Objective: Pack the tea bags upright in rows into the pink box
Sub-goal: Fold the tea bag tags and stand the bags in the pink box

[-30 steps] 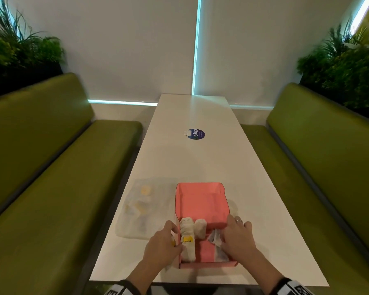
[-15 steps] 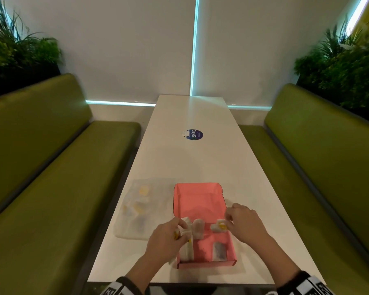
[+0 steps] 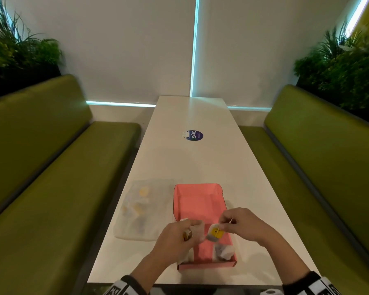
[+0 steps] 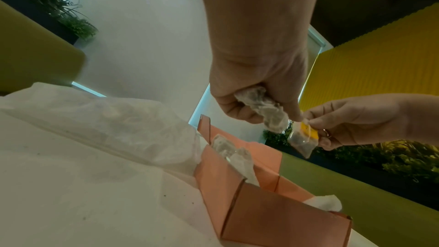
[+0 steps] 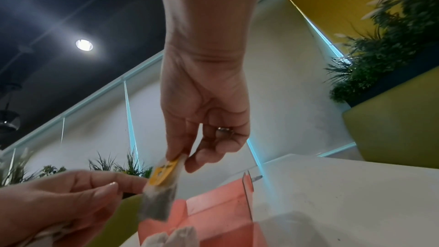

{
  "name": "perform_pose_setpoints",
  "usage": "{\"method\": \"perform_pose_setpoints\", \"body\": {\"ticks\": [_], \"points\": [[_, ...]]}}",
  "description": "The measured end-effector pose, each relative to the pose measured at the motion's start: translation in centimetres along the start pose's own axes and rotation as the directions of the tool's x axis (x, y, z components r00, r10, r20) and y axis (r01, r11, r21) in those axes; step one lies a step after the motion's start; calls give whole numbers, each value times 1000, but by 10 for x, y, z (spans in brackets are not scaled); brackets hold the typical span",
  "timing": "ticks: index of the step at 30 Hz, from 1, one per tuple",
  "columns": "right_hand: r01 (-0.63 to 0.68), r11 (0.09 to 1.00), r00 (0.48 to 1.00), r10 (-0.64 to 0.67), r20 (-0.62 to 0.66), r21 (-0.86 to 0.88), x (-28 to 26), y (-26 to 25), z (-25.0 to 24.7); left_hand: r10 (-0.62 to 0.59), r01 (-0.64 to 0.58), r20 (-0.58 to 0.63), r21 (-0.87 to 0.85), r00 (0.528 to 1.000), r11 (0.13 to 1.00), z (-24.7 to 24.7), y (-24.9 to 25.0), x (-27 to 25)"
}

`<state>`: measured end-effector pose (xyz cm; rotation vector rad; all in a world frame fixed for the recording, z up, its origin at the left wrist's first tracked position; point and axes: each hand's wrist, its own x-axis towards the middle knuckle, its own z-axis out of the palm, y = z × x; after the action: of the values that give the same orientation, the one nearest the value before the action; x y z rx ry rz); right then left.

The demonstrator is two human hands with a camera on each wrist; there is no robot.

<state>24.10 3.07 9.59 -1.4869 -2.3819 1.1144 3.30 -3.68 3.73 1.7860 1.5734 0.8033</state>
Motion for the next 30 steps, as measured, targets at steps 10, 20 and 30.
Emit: {"method": "perform_pose_setpoints", "body": {"ticks": [10, 20, 30], "points": [[96, 989, 995, -97, 1, 112, 5, -15, 15, 52, -50, 47, -31, 998, 998, 10, -1, 1], [103, 967, 994, -108, -10, -232, 18, -10, 38, -211, 217, -99, 57, 972, 974, -1, -16, -3], [-15, 972, 999, 5, -46, -233, 26, -7, 77, -437, 434, 12, 90, 899, 896, -2, -28, -10]]}}
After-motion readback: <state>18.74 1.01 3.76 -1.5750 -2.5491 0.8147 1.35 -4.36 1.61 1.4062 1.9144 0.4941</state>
